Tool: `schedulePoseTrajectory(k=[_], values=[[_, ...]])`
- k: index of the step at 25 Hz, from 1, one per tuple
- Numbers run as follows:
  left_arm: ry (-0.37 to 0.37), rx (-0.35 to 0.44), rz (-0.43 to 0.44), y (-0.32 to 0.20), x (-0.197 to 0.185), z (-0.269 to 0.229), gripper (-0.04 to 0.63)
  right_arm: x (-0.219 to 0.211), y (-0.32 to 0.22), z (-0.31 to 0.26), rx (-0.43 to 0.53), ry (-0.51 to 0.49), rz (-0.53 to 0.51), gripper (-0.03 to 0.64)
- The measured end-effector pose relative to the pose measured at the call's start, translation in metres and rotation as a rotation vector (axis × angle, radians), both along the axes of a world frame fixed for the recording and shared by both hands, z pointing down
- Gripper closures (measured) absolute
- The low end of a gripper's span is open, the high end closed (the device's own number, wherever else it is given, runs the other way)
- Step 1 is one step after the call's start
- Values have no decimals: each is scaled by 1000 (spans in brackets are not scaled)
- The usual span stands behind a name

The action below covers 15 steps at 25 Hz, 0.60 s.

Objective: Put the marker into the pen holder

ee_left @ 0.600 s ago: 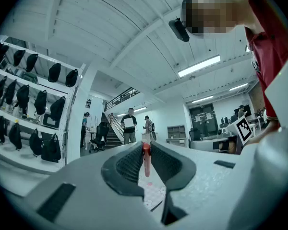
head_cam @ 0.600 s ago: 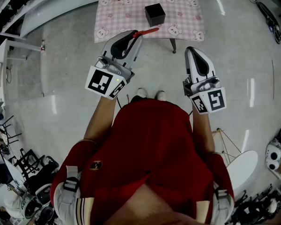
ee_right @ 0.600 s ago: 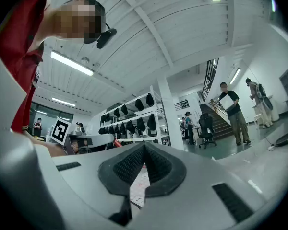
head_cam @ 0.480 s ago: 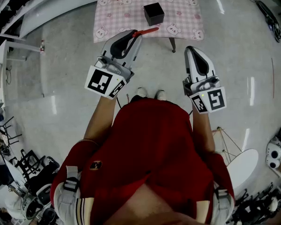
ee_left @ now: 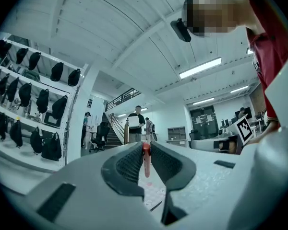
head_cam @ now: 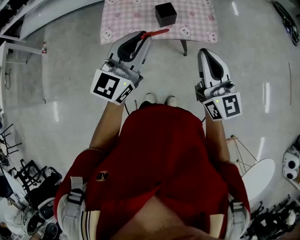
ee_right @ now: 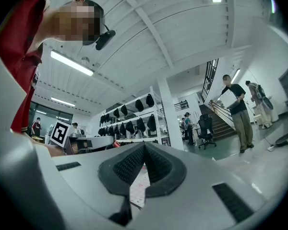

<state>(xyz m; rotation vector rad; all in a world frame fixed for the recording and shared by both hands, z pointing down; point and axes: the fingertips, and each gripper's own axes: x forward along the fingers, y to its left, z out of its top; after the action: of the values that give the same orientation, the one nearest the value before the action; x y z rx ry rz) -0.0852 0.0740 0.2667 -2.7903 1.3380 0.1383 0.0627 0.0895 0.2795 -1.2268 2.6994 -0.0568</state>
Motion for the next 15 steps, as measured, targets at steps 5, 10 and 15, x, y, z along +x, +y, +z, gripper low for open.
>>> schedulePoseTrajectory(k=[5, 10, 15], values=[[12, 6, 2, -3, -11, 0, 537, -8, -2, 0, -3, 5, 11, 618], [20, 5, 16, -8, -20, 2, 537, -17, -5, 0, -4, 9, 27, 618], [23, 4, 48, -14, -32, 3, 537, -30, -6, 1, -5, 13, 56, 618]])
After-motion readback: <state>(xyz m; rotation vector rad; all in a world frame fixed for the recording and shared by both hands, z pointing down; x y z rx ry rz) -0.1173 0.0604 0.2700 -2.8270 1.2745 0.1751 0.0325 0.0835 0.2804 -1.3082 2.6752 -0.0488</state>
